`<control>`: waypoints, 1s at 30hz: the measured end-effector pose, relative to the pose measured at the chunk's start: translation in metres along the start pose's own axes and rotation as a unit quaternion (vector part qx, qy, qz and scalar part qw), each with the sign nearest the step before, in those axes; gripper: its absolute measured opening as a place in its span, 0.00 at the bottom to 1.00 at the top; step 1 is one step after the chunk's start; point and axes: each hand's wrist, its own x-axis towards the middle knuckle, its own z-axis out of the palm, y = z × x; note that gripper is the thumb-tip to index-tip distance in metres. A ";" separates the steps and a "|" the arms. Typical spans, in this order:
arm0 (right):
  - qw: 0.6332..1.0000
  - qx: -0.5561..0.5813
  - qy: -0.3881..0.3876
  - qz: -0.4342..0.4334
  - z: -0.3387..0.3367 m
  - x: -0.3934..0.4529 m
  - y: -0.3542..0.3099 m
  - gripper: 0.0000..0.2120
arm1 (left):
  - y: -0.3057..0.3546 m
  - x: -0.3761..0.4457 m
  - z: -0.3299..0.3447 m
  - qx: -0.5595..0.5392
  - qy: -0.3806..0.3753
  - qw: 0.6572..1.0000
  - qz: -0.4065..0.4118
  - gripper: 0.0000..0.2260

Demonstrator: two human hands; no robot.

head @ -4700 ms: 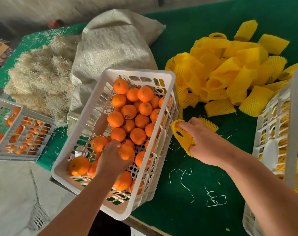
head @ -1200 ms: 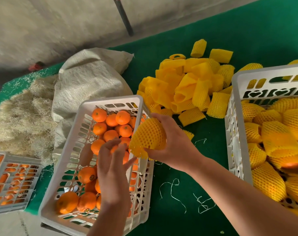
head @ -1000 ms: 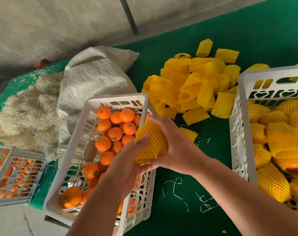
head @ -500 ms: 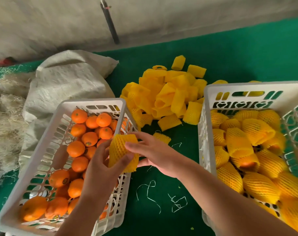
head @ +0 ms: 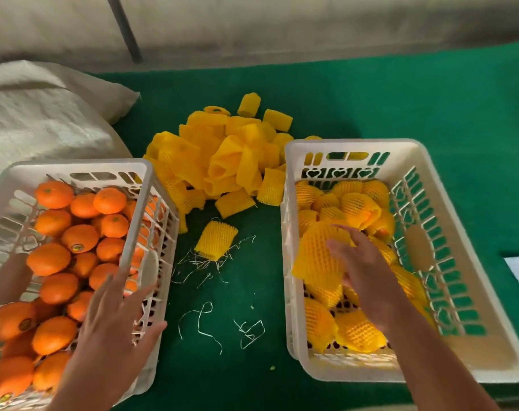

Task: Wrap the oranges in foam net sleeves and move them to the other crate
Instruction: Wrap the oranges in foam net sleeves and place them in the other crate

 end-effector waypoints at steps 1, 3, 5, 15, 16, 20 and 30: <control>1.000 0.011 0.016 0.014 -0.007 -0.002 -0.002 0.25 | -0.002 -0.004 0.005 0.008 -0.004 1.000 -0.003 0.32; 0.999 -0.003 0.036 0.034 -0.022 0.001 0.006 0.27 | -0.005 -0.006 0.011 0.037 -0.003 0.999 0.006 0.35; 0.995 -0.083 0.035 0.044 -0.037 0.002 0.014 0.32 | -0.008 -0.004 0.014 0.019 0.006 1.000 -0.005 0.38; 0.917 -0.379 -0.050 0.109 -0.060 0.004 0.061 0.39 | -0.026 -0.007 0.019 -0.088 0.068 0.990 -0.090 0.44; 0.909 -0.398 -0.051 0.109 -0.058 0.004 0.065 0.41 | -0.026 -0.008 0.018 -0.086 0.063 0.990 -0.093 0.44; 0.890 -0.437 -0.037 0.123 -0.055 0.002 0.072 0.44 | -0.024 -0.009 0.014 -0.107 0.047 0.986 -0.119 0.45; 0.871 -0.456 0.044 0.177 -0.102 -0.005 0.067 0.44 | -0.029 -0.005 0.019 -0.093 0.030 0.988 -0.120 0.50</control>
